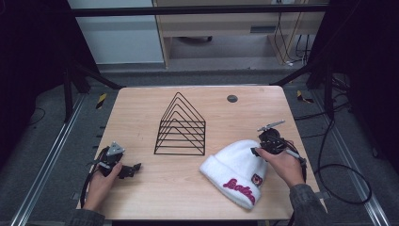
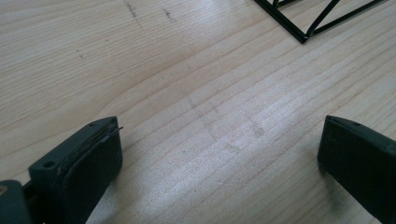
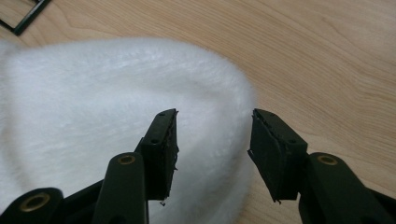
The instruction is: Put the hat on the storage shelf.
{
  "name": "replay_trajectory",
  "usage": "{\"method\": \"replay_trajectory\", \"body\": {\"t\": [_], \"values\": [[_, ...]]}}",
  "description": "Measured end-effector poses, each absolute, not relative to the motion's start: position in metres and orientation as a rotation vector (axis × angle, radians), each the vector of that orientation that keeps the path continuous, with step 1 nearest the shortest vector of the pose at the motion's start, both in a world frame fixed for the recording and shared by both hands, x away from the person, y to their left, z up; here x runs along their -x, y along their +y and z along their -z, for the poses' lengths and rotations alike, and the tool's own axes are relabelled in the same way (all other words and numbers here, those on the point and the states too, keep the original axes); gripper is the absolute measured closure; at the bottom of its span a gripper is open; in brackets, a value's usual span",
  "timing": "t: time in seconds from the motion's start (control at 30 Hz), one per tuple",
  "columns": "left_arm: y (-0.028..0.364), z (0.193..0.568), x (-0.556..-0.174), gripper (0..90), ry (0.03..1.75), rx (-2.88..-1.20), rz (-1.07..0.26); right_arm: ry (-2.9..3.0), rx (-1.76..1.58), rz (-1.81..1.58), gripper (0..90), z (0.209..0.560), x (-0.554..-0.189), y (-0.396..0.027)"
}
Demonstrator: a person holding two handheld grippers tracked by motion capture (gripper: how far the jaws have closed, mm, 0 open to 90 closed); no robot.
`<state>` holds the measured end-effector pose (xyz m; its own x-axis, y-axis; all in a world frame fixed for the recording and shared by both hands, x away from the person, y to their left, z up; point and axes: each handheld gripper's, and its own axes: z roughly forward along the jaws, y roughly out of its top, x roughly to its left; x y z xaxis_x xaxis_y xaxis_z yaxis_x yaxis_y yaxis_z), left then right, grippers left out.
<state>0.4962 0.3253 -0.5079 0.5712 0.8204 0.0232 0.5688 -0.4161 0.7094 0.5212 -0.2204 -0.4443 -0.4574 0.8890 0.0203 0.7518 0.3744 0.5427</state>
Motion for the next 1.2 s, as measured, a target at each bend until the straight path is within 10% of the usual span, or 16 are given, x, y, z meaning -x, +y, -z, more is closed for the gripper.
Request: {"method": "replay_trajectory", "body": {"t": [1.2], "values": [[0.325, 0.508, -0.496, 0.0, 1.105, -2.136, -0.488, 2.389, -1.455, -0.721, 83.0, 0.459, -0.531, -0.216]]}}
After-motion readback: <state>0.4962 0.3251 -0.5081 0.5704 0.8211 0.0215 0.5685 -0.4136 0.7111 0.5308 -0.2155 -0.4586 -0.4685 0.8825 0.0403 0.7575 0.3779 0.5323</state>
